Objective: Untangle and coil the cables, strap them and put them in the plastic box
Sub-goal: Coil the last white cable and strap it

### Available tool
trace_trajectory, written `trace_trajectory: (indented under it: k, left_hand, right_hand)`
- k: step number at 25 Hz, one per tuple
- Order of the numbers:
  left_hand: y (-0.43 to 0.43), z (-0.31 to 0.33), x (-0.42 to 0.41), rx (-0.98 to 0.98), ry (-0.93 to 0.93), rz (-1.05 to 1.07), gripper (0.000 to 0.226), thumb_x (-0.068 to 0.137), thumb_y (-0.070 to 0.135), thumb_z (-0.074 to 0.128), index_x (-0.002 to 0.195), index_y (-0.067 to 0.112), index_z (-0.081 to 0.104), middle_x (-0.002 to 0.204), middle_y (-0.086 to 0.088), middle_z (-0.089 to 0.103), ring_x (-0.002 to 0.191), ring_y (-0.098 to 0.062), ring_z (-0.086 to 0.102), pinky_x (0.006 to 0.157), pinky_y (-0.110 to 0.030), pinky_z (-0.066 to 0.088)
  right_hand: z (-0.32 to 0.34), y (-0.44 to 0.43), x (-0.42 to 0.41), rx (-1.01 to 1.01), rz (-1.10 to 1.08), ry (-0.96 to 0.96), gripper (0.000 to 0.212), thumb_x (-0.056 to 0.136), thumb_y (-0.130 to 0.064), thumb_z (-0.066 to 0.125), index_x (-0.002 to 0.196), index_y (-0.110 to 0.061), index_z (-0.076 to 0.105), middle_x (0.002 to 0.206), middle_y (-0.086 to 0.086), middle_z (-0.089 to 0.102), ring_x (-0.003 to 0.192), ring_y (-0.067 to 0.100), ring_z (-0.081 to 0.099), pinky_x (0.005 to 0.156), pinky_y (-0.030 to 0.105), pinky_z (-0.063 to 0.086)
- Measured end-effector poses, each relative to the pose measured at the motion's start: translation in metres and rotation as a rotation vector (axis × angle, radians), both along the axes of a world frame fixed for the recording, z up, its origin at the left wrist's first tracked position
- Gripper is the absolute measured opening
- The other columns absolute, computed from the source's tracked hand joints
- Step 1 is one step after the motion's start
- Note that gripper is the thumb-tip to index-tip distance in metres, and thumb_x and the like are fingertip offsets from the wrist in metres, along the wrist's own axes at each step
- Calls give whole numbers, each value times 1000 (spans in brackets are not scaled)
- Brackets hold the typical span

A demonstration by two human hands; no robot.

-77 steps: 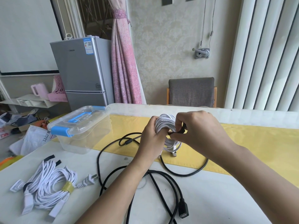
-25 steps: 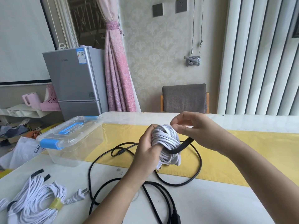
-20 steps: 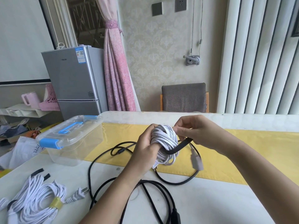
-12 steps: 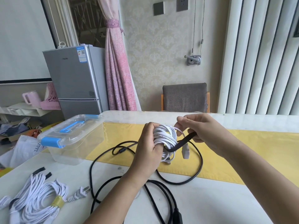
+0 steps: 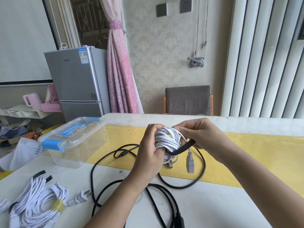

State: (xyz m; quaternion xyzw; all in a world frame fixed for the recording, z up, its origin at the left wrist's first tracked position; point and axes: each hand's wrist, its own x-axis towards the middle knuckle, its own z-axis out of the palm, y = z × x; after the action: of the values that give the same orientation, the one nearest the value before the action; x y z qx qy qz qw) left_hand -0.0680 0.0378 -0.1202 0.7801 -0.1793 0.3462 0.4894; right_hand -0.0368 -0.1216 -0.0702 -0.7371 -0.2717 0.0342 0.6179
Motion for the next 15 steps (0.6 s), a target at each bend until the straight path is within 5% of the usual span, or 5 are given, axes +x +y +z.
trace_trajectory:
  k: [6, 11, 15]
  left_hand:
    - [-2, 0, -1, 81, -89, -3, 52, 65, -10, 40, 104, 21, 53, 102, 4, 54, 99, 3, 52, 87, -8, 37]
    - [-2, -2, -2, 23, -49, 18, 50, 68, -7, 41, 101, 30, 47, 97, 1, 57, 91, -2, 54, 81, -9, 39]
    - [-5, -2, -6, 11, -12, -18, 44, 69, -4, 44, 98, 29, 45, 89, 11, 55, 80, 2, 52, 73, -9, 39]
  right_hand:
    - [2, -3, 1, -49, 21, 22, 43, 77, -39, 66, 70, 4, 62, 47, 1, 37, 47, 14, 17, 43, 21, 13]
    - [0, -4, 2, -16, 60, 49, 20, 85, -26, 63, 89, -11, 76, 48, -2, 43, 48, 12, 20, 44, 22, 14]
    - [-1, 0, -2, 16, 37, -15, 21, 76, -33, 67, 81, -15, 77, 58, 12, 48, 58, 25, 27, 52, 27, 19]
